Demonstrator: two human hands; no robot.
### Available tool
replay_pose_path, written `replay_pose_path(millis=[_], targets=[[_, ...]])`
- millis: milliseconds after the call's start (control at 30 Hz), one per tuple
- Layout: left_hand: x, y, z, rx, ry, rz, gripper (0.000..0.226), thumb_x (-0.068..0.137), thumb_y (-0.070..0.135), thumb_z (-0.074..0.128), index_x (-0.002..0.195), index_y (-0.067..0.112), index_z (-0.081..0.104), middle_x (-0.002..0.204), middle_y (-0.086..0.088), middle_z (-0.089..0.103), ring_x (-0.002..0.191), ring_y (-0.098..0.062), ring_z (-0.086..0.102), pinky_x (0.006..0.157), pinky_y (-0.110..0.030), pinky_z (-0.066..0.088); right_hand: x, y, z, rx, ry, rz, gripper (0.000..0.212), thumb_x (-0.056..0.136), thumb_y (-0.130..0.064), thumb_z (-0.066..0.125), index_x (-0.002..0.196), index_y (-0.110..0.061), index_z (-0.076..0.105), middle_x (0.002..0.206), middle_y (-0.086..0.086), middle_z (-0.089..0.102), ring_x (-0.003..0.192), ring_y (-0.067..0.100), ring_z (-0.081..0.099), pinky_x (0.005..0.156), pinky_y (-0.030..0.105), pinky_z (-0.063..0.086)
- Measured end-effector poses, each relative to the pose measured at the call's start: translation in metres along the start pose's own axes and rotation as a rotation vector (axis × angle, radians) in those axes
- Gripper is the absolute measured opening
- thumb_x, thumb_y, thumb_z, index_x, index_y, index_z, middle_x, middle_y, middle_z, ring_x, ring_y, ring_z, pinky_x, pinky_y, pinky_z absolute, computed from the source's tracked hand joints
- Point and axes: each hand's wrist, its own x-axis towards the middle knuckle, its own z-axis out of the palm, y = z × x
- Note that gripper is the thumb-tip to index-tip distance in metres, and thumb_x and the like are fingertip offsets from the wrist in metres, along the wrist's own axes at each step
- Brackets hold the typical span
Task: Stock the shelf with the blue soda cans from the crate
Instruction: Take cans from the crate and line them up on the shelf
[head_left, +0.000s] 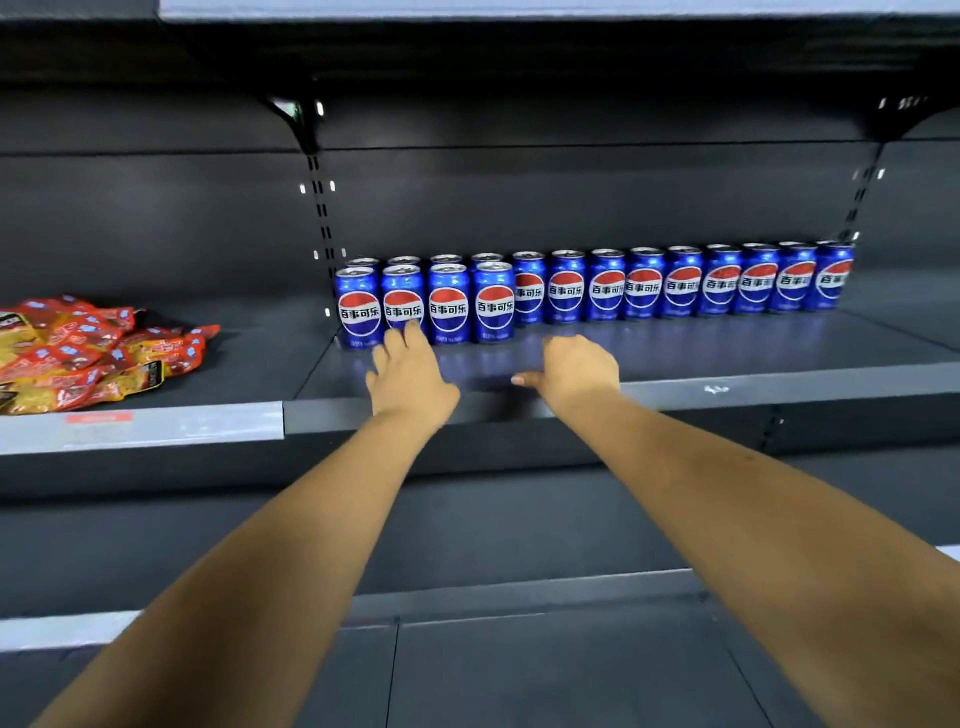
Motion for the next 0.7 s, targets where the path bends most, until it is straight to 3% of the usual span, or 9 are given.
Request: replay_pose_path(millis=[167,333,700], targets=[[-0.059,0.025,0.018,0.145,-0.072,0.041,0.079,0.087,0.027,0.062,0.147,0.007,0.014,0.142,-0.012,0.027,0.131,-0.031,0.027,0.103,-0.042,0.031,-0.047,0.022,-0.002,-0.057,-0.055,-0.111,0.051,0.091,-0.048,0.055,0.124,-0.010,0.048,0.116,0.010,0.061,0.115,0.030,0.051,0.077,0.032,0.035],[-0.112,0.043,0.044,0.266,-0.154,0.047,0.078,0.089,0.033,0.058,0.147,0.007,0.012,0.142,-0.013,0.027,0.130,-0.031,0.028,0.103,-0.043,0.030,-0.090,0.043,0.010,-0.073,-0.137,-0.185,0.065,0.092,-0.045,0.054,0.143,-0.012,0.031,0.133,0.011,0.050,0.126,0.032,0.042,0.100,0.040,0.036],[-0.180,0.053,0.083,0.404,-0.299,0.136,0.080,0.094,0.045,0.044,0.149,0.007,0.000,0.151,-0.012,0.013,0.138,-0.031,0.014,0.108,-0.048,0.021,-0.151,0.081,0.047,-0.089,-0.229,-0.186,0.065,0.094,-0.032,0.055,0.147,-0.015,0.022,0.136,0.009,0.047,0.124,0.031,0.044,0.100,0.041,0.037]])
